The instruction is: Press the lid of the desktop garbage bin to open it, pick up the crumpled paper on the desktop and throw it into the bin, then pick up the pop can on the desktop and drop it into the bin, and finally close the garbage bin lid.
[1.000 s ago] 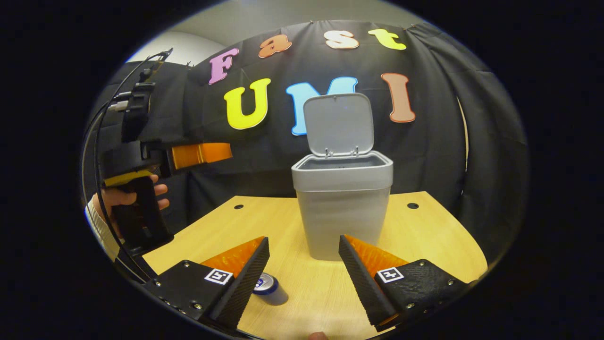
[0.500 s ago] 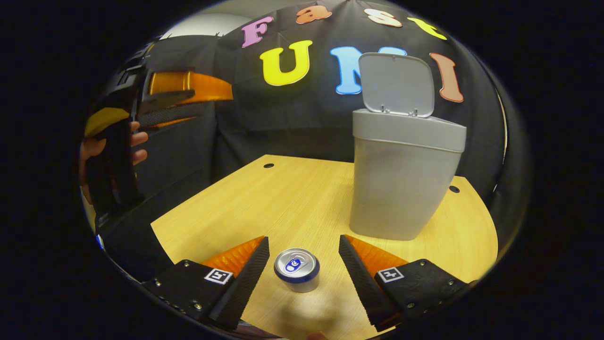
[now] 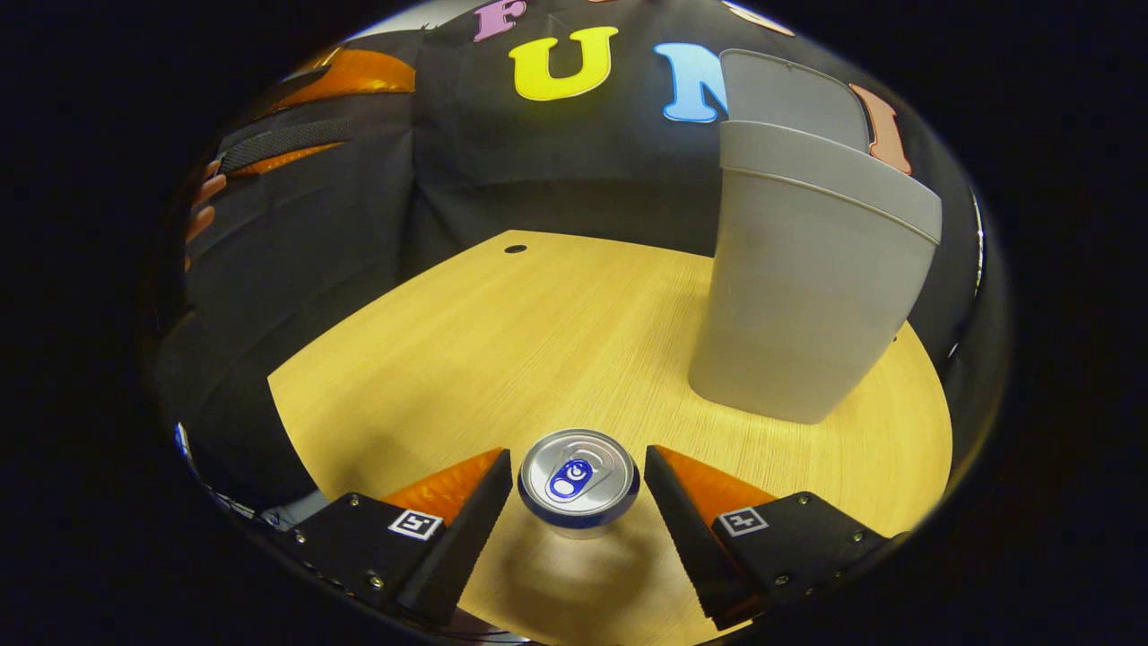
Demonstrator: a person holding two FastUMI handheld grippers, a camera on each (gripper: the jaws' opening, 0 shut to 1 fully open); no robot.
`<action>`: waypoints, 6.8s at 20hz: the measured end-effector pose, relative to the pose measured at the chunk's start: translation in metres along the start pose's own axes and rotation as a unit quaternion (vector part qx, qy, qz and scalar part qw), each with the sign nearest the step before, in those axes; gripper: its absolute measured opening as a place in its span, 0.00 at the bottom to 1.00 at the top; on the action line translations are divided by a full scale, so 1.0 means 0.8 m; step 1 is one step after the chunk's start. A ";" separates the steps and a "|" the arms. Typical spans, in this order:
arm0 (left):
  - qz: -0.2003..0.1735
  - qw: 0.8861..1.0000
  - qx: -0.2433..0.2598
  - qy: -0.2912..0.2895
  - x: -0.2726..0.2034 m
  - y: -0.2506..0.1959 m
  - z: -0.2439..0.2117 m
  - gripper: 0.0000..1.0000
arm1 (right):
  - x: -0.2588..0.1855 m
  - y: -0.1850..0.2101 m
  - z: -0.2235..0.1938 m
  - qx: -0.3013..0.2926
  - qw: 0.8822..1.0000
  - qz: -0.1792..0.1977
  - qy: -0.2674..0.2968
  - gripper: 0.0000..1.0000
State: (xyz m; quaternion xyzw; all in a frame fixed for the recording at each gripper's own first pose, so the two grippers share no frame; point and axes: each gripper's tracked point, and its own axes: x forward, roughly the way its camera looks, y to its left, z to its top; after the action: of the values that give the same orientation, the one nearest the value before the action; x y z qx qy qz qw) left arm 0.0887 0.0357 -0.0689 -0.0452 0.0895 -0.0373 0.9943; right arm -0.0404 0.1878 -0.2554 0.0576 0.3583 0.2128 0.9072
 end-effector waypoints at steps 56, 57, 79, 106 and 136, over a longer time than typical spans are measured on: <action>0.003 1.000 0.018 0.014 0.015 -0.064 -0.013 0.95 | -0.086 -0.192 0.304 0.007 0.950 -0.147 -0.277 0.92; 0.002 1.000 0.018 0.015 0.016 -0.064 -0.011 0.95 | -0.087 -0.193 0.306 0.010 0.949 -0.148 -0.279 0.92; -0.076 0.996 0.043 0.022 0.042 -0.055 0.005 0.95 | -0.136 -0.271 0.523 0.009 0.903 -0.242 -0.355 0.92; -0.027 0.999 0.028 0.002 0.058 -0.048 0.031 0.94 | -0.112 -0.306 0.539 0.062 0.919 -0.213 -0.324 0.95; -0.019 0.999 0.033 0.001 0.009 -0.078 0.003 0.94 | -0.097 -0.241 0.324 0.062 0.932 -0.185 -0.306 0.95</action>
State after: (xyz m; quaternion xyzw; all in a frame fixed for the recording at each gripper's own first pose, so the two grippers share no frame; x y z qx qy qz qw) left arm 0.0920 -0.0264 -0.0619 -0.0139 0.0883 -0.0595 0.9942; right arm 0.1507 -0.0069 -0.0656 0.1085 0.0802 -0.0096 0.9908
